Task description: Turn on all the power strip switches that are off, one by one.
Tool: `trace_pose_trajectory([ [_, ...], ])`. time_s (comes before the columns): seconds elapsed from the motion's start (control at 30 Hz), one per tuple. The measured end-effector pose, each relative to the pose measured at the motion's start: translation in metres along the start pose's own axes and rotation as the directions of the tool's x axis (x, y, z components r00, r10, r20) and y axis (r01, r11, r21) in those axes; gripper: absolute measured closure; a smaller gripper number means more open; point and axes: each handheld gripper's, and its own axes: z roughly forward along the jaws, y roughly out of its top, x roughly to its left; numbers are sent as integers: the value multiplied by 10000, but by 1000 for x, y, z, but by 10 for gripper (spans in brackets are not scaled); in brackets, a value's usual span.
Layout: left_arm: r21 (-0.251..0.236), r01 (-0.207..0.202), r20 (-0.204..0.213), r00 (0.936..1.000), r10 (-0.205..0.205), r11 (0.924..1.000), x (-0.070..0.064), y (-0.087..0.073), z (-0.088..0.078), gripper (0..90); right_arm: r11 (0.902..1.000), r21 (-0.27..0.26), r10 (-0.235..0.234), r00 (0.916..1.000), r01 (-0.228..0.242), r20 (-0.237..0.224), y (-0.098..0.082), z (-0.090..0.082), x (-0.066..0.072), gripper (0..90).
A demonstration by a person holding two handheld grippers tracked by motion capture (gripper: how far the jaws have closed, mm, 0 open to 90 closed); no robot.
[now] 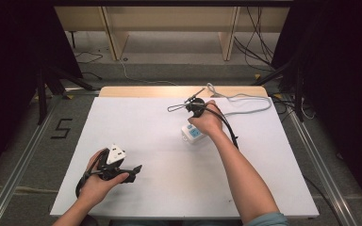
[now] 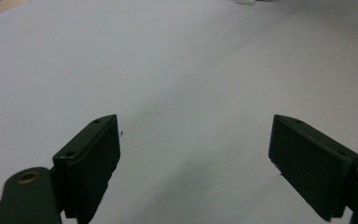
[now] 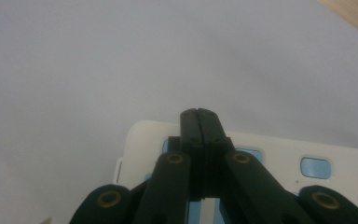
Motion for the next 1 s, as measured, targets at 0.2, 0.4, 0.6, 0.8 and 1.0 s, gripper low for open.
trace_pose_trajectory([
  [0.2, -2, -7, 3, 10000, 7, 10000, 0, 0, 0, 165, 10000, 80, -17, 10000, 17, -47, 0, 1, 1, 900],
  [0.4, -7, -3, 3, 10000, 3, 10000, 0, 0, 0, 165, 9996, 273, -103, 9999, 106, -95, 1, 3, 4, 900],
  [0.6, -1, -13, 1, 10000, 13, 10000, 0, 0, 0, 164, 9988, 454, -159, 9998, 165, -137, 1, 5, 5, 900],
  [0.8, 1, -14, 3, 10000, 14, 10000, 0, 0, 0, 164, 9983, 562, -161, 9998, 168, -132, 1, 6, 6, 900],
  [1.0, -21, -7, -6, 10000, 7, 10000, 0, 0, 0, 164, 9976, 686, -56, 9999, 66, -151, 2, 6, 6, 900],
])
